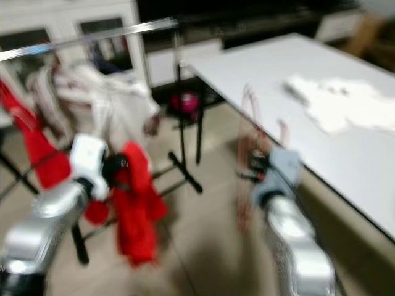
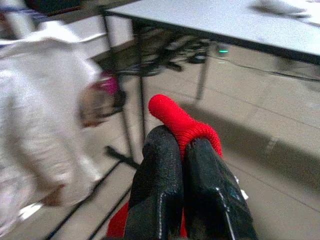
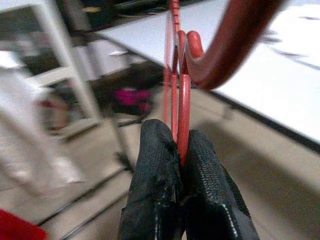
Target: Hang hanger
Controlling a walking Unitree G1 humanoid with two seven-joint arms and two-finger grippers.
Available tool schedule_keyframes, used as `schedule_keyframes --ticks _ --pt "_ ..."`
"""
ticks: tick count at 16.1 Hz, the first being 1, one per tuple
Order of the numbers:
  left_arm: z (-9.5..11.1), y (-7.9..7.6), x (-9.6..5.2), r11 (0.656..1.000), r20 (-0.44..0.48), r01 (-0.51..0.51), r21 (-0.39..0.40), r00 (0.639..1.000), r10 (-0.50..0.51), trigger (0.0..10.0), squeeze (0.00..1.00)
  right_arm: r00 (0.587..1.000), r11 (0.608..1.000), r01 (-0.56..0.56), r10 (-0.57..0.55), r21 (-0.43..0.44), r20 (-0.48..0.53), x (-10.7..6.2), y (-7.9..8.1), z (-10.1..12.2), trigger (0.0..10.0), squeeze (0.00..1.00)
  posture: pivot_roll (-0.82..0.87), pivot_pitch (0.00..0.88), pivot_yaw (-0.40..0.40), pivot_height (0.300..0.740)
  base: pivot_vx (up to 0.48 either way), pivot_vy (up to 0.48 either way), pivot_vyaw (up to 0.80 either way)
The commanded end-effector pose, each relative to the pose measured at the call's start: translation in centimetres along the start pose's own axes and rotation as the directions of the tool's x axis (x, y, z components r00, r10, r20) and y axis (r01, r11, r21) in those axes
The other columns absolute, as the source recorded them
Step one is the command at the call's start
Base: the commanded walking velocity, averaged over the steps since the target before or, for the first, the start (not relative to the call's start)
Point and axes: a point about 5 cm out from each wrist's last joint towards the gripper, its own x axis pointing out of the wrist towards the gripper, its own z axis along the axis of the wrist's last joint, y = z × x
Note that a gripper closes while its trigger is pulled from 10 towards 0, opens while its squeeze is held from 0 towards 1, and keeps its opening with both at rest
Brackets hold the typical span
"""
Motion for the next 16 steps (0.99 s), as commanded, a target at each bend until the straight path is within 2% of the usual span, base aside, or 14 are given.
schedule_keyframes --ticks 1,3,4,5,7,9,10,12,14,16 --pt "1.11 0.80 -0.22 0.997 0.039 -0.030 0.067 0.999 0.027 10.0 0.00 0.999 0.999 -0.031 0.031 0.008 0.020 0.09 0.91 0.47 10.0 0.00 -0.02 0.000 0.045 0.740 0.000 -0.480 -0.80" --pt "1.01 0.64 -0.16 0.997 0.035 -0.027 0.072 0.999 0.024 10.0 0.00 0.999 0.999 -0.034 0.034 0.003 0.018 0.13 0.95 0.45 10.0 0.00 -0.02 0.000 0.042 0.740 0.000 -0.480 -0.40" --pt "0.69 0.59 -0.15 1.000 0.023 -0.025 0.007 0.999 0.025 10.0 0.00 0.999 0.999 -0.035 0.035 -0.002 0.015 0.16 0.86 0.40 10.0 0.00 -0.02 0.000 0.038 0.740 0.000 0.480 0.00" --pt "0.70 0.78 -0.19 0.999 0.024 -0.035 -0.002 0.999 0.035 10.0 0.00 0.999 0.999 -0.035 0.035 -0.005 0.014 0.18 0.82 0.39 10.0 0.00 -0.02 0.000 0.036 0.740 0.000 0.480 0.00" --pt "0.68 1.02 -0.17 0.999 0.023 -0.044 0.019 0.999 0.043 10.0 0.00 0.999 0.999 -0.033 0.033 -0.008 0.011 0.21 0.80 0.33 10.0 0.00 -0.02 0.000 0.037 0.740 0.000 0.480 -0.80" --pt "0.76 1.05 -0.05 0.998 0.028 -0.050 0.046 0.998 0.049 10.0 0.00 0.999 1.000 -0.030 0.030 -0.009 0.012 0.20 0.75 0.34 10.0 0.00 -0.03 0.000 0.041 0.740 0.000 0.000 -0.80" --pt "0.80 0.92 0.07 0.997 0.030 -0.049 0.054 0.998 0.047 10.0 0.00 1.000 1.000 -0.028 0.028 -0.010 0.013 0.19 0.73 0.35 10.0 0.00 -0.03 0.000 0.041 0.740 0.000 -0.480 -0.80" --pt "0.66 0.57 0.25 0.999 0.023 -0.042 0.031 0.999 0.042 10.0 0.00 1.000 1.000 -0.027 0.028 -0.015 0.015 0.21 0.69 0.40 10.0 0.00 -0.03 0.000 0.041 0.740 0.000 -0.120 0.00" --pt "0.52 0.73 0.27 0.999 0.017 -0.050 0.009 0.999 0.049 10.0 0.00 1.000 1.000 -0.026 0.027 -0.016 0.016 0.27 0.60 0.45 10.0 0.00 -0.03 0.000 0.041 0.740 0.000 0.480 -0.40" --pt "0.52 1.00 0.24 0.998 0.018 -0.063 0.030 0.998 0.062 10.0 0.00 1.000 0.999 -0.028 0.028 -0.017 0.014 0.35 0.64 0.42 10.0 0.00 -0.03 0.000 0.036 0.740 0.000 0.240 -0.80"
